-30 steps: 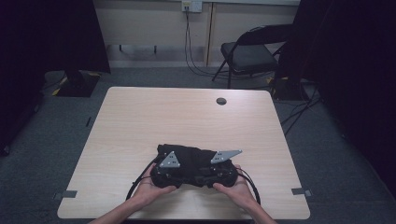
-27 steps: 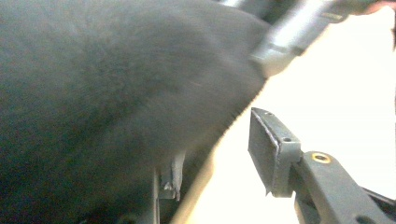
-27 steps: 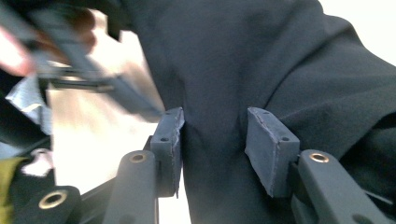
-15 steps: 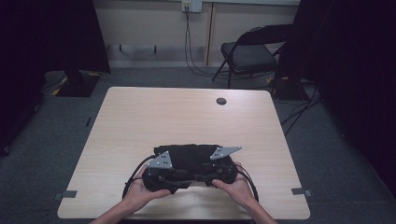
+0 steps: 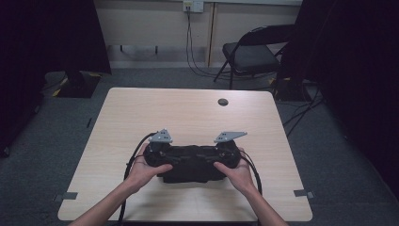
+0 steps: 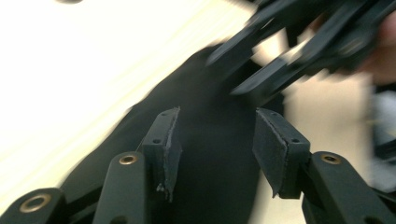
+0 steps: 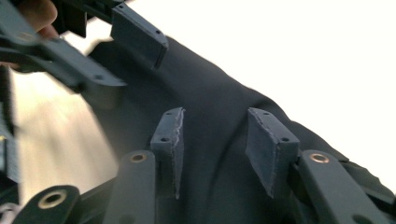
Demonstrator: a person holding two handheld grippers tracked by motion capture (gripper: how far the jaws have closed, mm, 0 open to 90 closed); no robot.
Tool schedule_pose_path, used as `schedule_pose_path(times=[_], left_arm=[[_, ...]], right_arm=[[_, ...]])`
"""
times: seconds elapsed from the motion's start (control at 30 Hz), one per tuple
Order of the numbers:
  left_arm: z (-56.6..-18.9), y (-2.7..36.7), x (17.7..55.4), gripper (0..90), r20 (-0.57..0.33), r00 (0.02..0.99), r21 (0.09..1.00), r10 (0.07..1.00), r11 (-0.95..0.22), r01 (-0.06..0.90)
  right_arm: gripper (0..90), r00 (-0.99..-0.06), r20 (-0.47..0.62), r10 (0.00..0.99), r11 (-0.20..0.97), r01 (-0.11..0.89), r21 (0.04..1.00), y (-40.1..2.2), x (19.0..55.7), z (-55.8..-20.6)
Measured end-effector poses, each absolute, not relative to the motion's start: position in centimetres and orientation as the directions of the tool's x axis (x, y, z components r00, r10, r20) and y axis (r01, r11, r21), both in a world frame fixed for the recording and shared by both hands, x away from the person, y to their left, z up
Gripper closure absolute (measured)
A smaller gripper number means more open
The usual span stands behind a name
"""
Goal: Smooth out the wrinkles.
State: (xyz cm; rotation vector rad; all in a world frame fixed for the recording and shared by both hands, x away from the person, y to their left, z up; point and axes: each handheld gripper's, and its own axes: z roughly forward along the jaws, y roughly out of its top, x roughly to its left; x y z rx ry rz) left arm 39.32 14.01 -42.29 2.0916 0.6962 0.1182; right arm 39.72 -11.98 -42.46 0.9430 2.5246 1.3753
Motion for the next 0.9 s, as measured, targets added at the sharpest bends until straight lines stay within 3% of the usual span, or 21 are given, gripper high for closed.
schedule_pose_path(times=[0.1, 0.27, 0.33, 0.4, 0.6, 0.67, 0.8, 0.9], left_arm=[[-45.0, 15.5, 39.6, 49.6, -0.211, 0.798, 0.723, 0.564, -0.459, 0.516], [-45.2, 15.0, 38.5, 42.9, -0.148, 0.818, 0.710, 0.556, -0.515, 0.479], [-45.5, 14.9, 38.3, 41.5, -0.118, 0.829, 0.710, 0.547, -0.537, 0.455], [-45.8, 15.1, 38.3, 41.4, -0.133, 0.828, 0.723, 0.545, -0.518, 0.458], [-45.6, 16.6, 38.0, 38.2, -0.179, 0.833, 0.737, 0.524, -0.490, 0.466], [-45.2, 17.3, 37.8, 38.2, -0.150, 0.824, 0.749, 0.546, -0.481, 0.455], [-46.4, 17.9, 38.4, 37.0, -0.195, 0.801, 0.716, 0.567, -0.476, 0.511], [-47.1, 17.1, 38.1, 34.2, -0.128, 0.826, 0.707, 0.548, -0.534, 0.463]], right_arm=[[52.4, -0.790, 0.161, 0.592, 0.449, 0.489, 0.748, -11.8, 40.2, -44.0], [45.0, -0.759, 0.172, 0.629, 0.426, 0.520, 0.740, -13.4, 39.9, -46.1], [37.7, -0.750, 0.132, 0.648, 0.436, 0.507, 0.743, -13.7, 39.7, -46.3], [34.2, -0.746, 0.147, 0.650, 0.431, 0.521, 0.737, -14.2, 39.5, -46.6], [33.3, -0.735, 0.162, 0.658, 0.398, 0.523, 0.754, -15.3, 39.1, -47.7], [32.5, -0.731, 0.162, 0.663, 0.401, 0.529, 0.748, -15.3, 39.2, -47.7], [31.5, -0.727, 0.132, 0.674, 0.414, 0.519, 0.748, -14.7, 39.3, -48.3], [31.6, -0.727, 0.135, 0.674, 0.412, 0.520, 0.748, -14.6, 39.4, -48.6]])
